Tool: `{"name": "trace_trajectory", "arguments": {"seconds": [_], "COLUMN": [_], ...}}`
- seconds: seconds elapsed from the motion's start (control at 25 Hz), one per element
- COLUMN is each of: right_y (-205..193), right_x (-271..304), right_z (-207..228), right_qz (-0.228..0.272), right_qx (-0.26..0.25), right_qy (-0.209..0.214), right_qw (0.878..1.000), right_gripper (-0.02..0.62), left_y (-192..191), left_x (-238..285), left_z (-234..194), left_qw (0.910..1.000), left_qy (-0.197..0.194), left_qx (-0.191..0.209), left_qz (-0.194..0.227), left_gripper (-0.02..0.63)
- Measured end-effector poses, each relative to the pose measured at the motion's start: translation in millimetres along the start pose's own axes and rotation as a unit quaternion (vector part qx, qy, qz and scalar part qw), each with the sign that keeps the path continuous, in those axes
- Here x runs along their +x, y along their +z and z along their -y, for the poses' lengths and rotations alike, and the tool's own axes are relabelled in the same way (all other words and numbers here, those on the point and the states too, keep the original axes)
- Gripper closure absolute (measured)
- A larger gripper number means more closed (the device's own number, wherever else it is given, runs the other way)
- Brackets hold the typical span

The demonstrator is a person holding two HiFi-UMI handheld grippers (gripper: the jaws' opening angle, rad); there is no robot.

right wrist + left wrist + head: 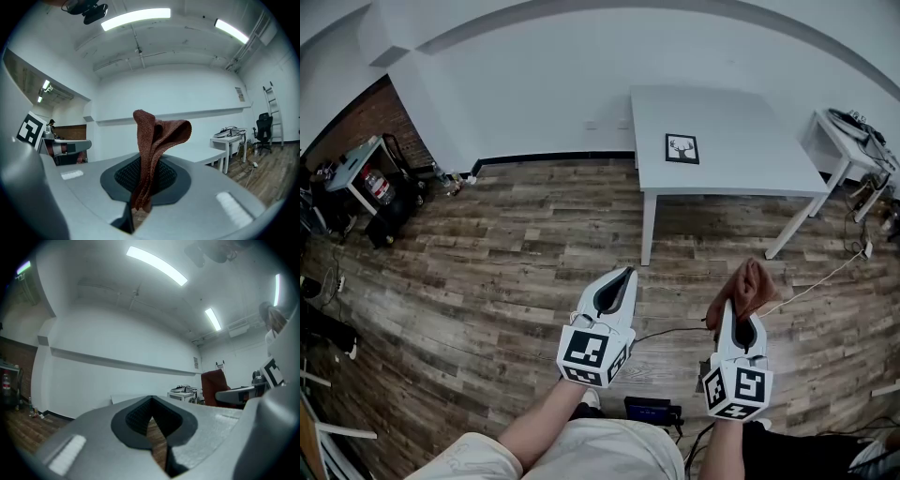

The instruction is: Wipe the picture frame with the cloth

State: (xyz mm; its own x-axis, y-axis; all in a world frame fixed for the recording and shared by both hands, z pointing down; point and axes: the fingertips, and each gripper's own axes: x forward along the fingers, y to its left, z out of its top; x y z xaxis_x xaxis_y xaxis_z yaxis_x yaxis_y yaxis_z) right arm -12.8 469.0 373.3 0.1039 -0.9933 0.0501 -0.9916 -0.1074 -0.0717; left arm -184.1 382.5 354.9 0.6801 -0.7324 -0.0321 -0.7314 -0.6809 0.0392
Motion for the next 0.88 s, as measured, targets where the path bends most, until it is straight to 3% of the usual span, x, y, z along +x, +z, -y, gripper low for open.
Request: {"name": "trace_trajectory", "arguments": {"seconds": [0.64,0.88], "right_y": [-8.5,-13.1], "right_x": [-11.6,-5.8], "right_z": [71.3,77.6], "right_qz": [-0.013,-0.022], "right_qx": [0.003,0.039], "right_qy": [0.026,0.041], "right_qw": [1.0,0.998], "right_gripper": [0.535,0.535], "left_y": [-10.4,-11.3], "left_x": [22.6,31.2], "left_z": [71.2,77.8], "left_qw": [0.9999,0.9999], "left_qy": [0.016,0.011], "left_qx": [0.005,0.007], "left_qz": [-0.003,0.0], "left_gripper": [0.606,0.606]}}
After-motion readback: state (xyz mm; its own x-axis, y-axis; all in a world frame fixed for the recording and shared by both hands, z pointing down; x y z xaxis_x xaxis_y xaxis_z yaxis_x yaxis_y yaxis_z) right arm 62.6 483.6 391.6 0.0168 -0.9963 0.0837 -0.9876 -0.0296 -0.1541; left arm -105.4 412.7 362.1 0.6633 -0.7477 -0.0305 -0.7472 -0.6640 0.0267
